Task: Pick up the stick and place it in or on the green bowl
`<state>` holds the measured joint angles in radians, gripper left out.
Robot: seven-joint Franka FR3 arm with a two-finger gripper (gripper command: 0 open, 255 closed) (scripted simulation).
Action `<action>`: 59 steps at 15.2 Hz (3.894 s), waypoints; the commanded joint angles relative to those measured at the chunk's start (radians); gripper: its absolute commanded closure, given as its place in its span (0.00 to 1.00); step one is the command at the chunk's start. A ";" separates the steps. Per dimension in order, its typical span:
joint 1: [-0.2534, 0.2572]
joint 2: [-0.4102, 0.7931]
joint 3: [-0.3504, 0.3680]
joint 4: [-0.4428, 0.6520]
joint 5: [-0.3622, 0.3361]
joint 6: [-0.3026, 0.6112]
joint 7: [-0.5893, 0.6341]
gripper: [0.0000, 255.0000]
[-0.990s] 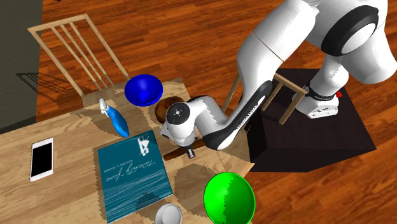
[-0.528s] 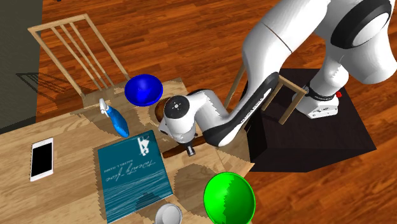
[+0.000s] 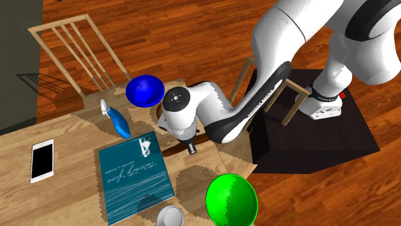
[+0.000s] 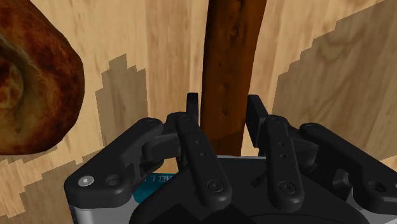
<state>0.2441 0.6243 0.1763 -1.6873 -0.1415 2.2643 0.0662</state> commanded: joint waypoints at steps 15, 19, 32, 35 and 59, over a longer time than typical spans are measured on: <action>-0.011 -0.122 0.017 0.036 0.027 -0.157 -0.017 1.00; 0.027 -0.159 0.034 -0.019 0.027 -0.140 0.042 1.00; 0.211 -0.222 0.112 -0.131 0.014 -0.097 0.315 1.00; 0.265 -0.216 0.131 -0.127 0.006 -0.098 0.391 1.00; 0.280 -0.115 0.109 -0.160 -0.033 0.033 0.414 0.00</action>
<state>0.5242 0.5097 0.2855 -1.8476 -0.1746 2.2973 0.4803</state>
